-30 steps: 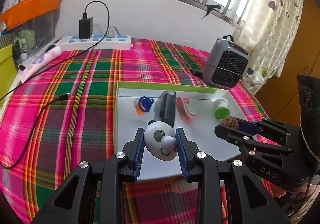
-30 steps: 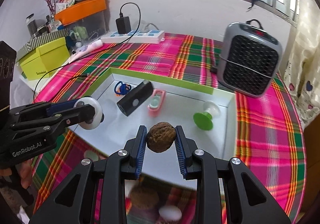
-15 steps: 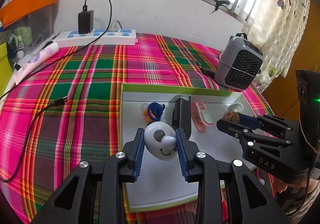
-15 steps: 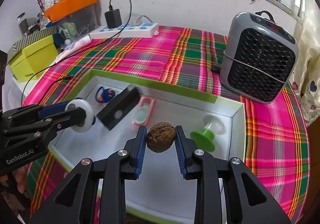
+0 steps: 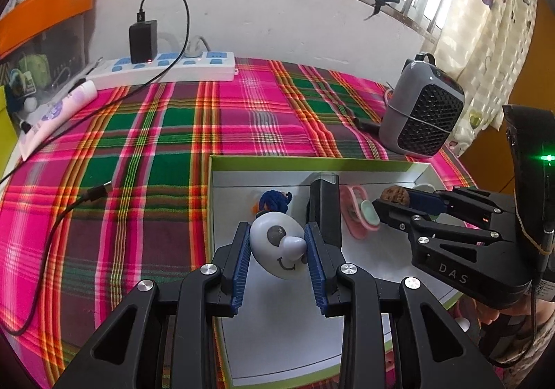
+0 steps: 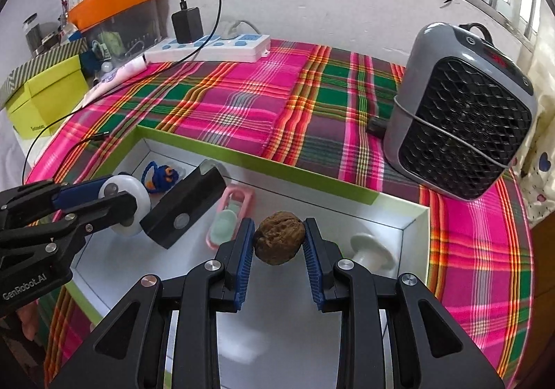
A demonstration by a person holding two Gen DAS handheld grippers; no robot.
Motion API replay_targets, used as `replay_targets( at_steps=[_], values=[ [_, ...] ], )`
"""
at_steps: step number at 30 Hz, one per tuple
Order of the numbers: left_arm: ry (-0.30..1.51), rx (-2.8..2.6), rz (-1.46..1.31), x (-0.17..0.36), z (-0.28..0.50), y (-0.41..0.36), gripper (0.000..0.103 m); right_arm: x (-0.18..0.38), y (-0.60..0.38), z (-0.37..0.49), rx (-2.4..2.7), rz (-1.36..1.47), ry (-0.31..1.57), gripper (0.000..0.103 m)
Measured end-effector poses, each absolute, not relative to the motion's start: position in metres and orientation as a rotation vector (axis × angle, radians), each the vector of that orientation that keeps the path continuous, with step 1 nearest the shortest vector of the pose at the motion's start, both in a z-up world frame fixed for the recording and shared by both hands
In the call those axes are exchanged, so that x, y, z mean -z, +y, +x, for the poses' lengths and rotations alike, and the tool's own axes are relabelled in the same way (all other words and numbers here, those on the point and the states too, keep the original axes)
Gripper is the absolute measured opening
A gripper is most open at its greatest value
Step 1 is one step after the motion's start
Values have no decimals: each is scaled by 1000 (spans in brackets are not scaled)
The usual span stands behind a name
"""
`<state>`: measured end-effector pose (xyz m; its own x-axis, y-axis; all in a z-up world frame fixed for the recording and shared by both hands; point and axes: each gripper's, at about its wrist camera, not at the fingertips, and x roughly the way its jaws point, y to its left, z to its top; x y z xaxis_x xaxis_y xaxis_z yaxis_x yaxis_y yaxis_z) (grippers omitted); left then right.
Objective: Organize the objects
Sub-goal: 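Carry the panda-face toy and walnut over the box with both grippers, then lower the walnut into the box and open the right gripper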
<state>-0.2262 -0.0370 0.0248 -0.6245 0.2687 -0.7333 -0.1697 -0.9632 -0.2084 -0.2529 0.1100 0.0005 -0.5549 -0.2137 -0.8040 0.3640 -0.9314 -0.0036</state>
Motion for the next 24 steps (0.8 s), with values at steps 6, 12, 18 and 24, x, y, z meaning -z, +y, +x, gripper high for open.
replay_targets(
  at_steps=[6, 12, 18, 24],
  values=[
    [-135, -2633, -1213, -24, -228, -32, 29, 4, 110, -256, 2499, 1271, 245, 30],
    [-94, -2639, -1217, -22, -230, -27, 29, 5, 109, -258, 2497, 1267, 252, 30],
    [-72, -2639, -1219, -21, -230, -24, 29, 6, 109, -258, 2500, 1268, 260, 30],
    [-66, -2634, -1223, -20, -231, -23, 30, 5, 109, -258, 2506, 1272, 257, 30]
  ],
)
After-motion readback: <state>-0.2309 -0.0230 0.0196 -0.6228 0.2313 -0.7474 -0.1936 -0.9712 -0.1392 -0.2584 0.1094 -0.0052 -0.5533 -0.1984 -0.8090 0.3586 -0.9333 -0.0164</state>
